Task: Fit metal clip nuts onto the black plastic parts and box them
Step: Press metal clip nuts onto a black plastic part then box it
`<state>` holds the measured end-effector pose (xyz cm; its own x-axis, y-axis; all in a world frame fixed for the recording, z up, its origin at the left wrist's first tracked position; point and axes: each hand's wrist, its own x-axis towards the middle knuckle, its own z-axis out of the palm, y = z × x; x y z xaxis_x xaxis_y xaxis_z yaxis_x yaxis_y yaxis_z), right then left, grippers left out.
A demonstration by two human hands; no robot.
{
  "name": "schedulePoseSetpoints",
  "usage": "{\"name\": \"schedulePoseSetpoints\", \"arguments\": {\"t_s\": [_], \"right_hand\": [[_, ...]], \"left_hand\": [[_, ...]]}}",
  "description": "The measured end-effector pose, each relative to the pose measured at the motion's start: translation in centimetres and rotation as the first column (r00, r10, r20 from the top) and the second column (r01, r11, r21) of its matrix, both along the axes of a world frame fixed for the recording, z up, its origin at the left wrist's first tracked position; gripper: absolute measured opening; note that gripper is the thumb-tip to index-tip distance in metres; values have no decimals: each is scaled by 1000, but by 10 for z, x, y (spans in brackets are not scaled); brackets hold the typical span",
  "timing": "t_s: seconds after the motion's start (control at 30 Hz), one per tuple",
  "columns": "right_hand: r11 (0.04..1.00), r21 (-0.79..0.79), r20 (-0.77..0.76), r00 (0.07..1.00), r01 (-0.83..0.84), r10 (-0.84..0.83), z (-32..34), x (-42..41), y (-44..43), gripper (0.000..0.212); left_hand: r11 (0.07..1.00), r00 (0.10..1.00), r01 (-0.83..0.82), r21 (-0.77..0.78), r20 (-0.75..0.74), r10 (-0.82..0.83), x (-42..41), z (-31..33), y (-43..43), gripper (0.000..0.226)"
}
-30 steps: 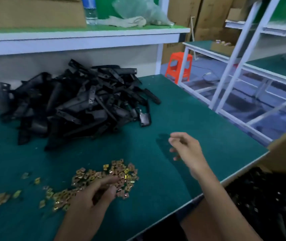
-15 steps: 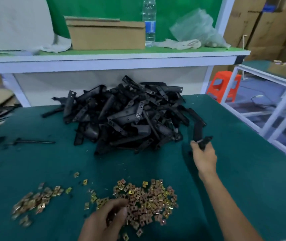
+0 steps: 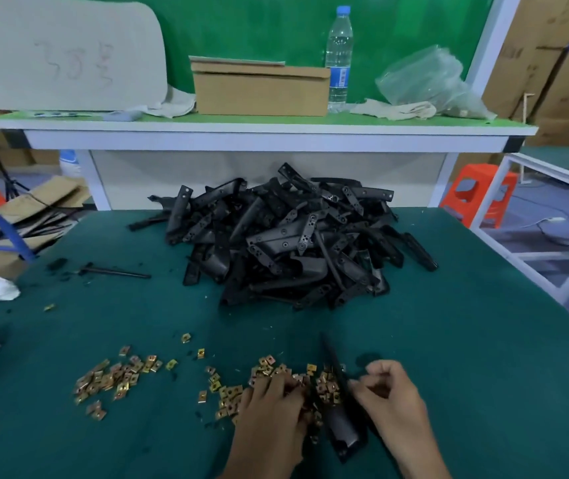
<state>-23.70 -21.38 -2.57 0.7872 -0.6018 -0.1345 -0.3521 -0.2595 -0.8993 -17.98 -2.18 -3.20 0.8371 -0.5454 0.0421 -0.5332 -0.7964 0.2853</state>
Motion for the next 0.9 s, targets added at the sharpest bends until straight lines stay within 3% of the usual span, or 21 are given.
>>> {"name": "schedulePoseSetpoints", "arguments": {"t_s": [0.07,0.17,0.23,0.43,0.53,0.67,0.83,0.9], "right_hand": [[989,-119,-60,995,-87,81,9,3,2,32],[926,-307,-157,971,-221,180,18,5,11,14],[891,-341,-215,948,-299,236,21,5,16,16],[925,-206,-164,943,-321,290,38,6,31,29],[888,-251,-228,915,-385,332,44,4,42,19],[887,-271,-245,918,-375,313,44,7,46,29],[933,-100,-154,931,-347,330,46,9,53,30],[944,-12,-89,940,-330,328,48,9,53,26]], "left_hand": [[1000,1000,-13,6,-4,13,0,0,-2,41],[999,999,-35,10,-7,35,1,1,-5,42],[999,999,-31,15,-9,31,1,0,-6,42],[1000,1000,-24,19,-1,24,1,0,-5,46],[1000,1000,-30,6,1,30,3,-1,-6,51],[999,999,-36,28,-6,37,3,0,-6,50],[1000,995,18,-10,102,-17,-6,26,-7,47],[1000,997,20,2,69,-20,-5,28,-10,47]]}}
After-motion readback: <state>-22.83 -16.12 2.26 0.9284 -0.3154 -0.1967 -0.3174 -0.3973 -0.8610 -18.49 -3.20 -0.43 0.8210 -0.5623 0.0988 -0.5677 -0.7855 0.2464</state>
